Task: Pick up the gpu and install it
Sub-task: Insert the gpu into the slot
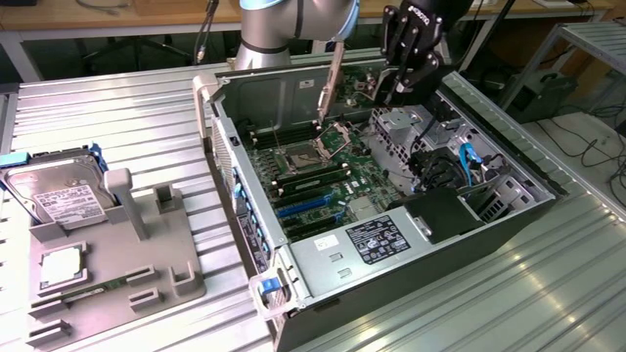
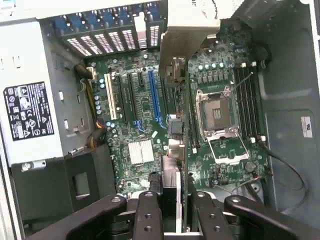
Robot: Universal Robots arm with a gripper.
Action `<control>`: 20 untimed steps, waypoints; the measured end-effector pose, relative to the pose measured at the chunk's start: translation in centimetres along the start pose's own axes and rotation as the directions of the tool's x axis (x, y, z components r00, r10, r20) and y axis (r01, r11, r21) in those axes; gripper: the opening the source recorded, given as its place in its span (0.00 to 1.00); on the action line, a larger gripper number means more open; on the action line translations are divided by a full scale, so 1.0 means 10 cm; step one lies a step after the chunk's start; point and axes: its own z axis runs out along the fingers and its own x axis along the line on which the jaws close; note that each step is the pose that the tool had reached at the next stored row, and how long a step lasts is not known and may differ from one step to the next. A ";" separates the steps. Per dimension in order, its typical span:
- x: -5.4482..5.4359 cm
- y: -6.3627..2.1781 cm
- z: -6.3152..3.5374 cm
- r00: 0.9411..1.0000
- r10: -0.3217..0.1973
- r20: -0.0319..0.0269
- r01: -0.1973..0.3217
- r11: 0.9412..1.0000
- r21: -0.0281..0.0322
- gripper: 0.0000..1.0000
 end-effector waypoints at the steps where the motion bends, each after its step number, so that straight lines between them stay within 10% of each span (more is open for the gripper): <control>1: 0.00 0.000 0.001 1.000 -0.015 -0.001 0.015 1.000 0.000 0.28; 20: 0.00 -0.003 0.103 0.999 -0.046 -0.002 0.046 0.999 -0.001 0.28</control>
